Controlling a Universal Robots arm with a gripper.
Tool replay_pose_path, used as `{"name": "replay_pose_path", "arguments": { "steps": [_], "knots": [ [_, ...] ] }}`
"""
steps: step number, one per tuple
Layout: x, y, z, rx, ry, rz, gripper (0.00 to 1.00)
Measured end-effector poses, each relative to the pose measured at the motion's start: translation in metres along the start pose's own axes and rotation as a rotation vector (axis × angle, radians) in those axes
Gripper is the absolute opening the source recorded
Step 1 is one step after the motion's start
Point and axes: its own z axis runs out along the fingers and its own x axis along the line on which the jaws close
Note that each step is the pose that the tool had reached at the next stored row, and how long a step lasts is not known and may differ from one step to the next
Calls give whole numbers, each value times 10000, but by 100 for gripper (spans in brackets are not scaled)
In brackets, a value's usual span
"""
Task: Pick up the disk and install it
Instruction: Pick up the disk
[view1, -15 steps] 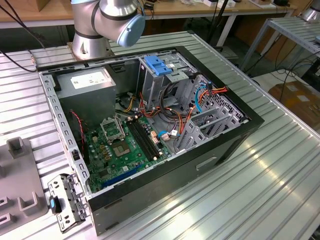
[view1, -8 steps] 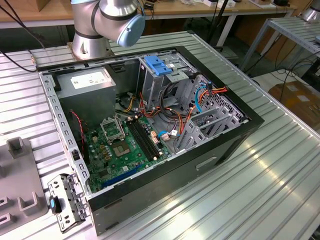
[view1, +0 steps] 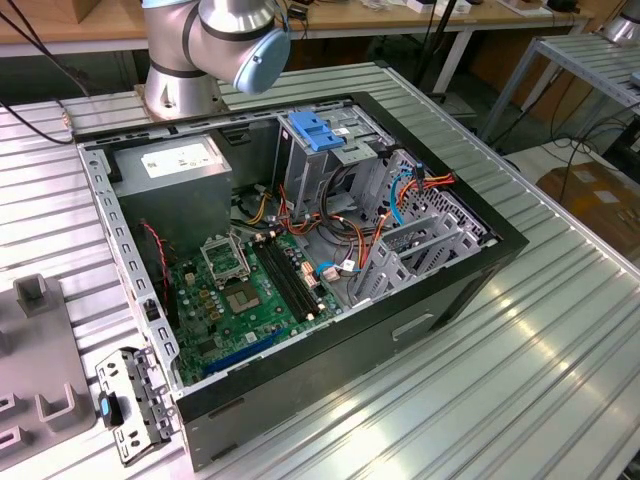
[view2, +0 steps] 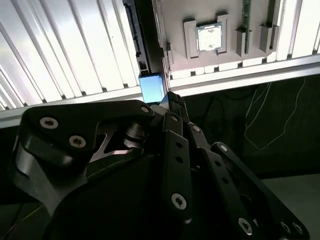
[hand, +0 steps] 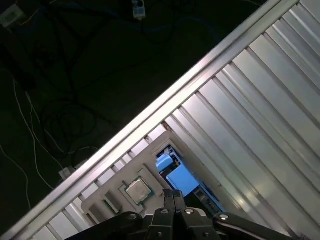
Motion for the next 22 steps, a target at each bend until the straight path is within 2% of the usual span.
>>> {"name": "replay_pose_path", "arguments": {
  "steps": [3,6,8,14,15,17,19,20,22],
  "knots": [
    [0,0,3,41,9,-686,11],
    [-1,1,4,102,-11,-1185,11],
    [-8,7,6,138,-35,-1277,11],
    [-8,7,4,145,-34,-1352,11],
    [-8,7,5,151,-33,-1462,11],
    [-8,7,6,176,-26,-1979,11],
    [-10,9,9,234,-57,-2146,11],
    [-14,11,12,308,-104,-2184,11],
    [-16,12,18,367,-145,-2235,11]
  ]
}}
